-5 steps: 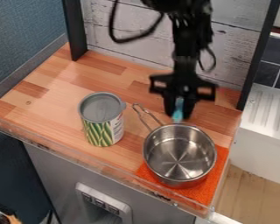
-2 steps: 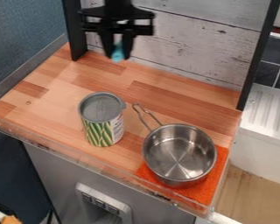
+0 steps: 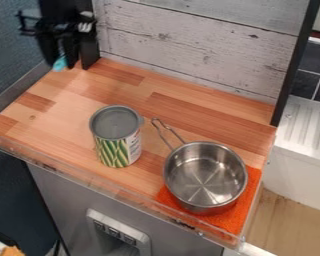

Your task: Move the spatula to the left side of the table

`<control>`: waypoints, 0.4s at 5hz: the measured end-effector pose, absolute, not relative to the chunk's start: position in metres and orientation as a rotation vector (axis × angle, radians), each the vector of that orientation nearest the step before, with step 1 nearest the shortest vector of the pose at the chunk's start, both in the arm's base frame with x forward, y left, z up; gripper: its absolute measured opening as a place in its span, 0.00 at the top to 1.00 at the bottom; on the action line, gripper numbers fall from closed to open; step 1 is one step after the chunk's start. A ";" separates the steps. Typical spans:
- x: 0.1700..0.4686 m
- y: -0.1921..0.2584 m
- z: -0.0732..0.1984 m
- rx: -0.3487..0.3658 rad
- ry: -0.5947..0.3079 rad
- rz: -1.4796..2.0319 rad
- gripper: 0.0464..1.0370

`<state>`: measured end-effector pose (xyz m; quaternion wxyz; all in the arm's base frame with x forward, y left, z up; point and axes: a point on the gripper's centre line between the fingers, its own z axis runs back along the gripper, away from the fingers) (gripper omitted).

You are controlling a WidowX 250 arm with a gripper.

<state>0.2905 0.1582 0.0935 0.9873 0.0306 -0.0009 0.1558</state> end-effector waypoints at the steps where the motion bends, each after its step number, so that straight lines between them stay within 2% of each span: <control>1: 0.285 0.185 0.067 0.059 0.008 0.279 0.72; 2: 0.279 0.196 0.046 0.039 0.005 0.206 0.72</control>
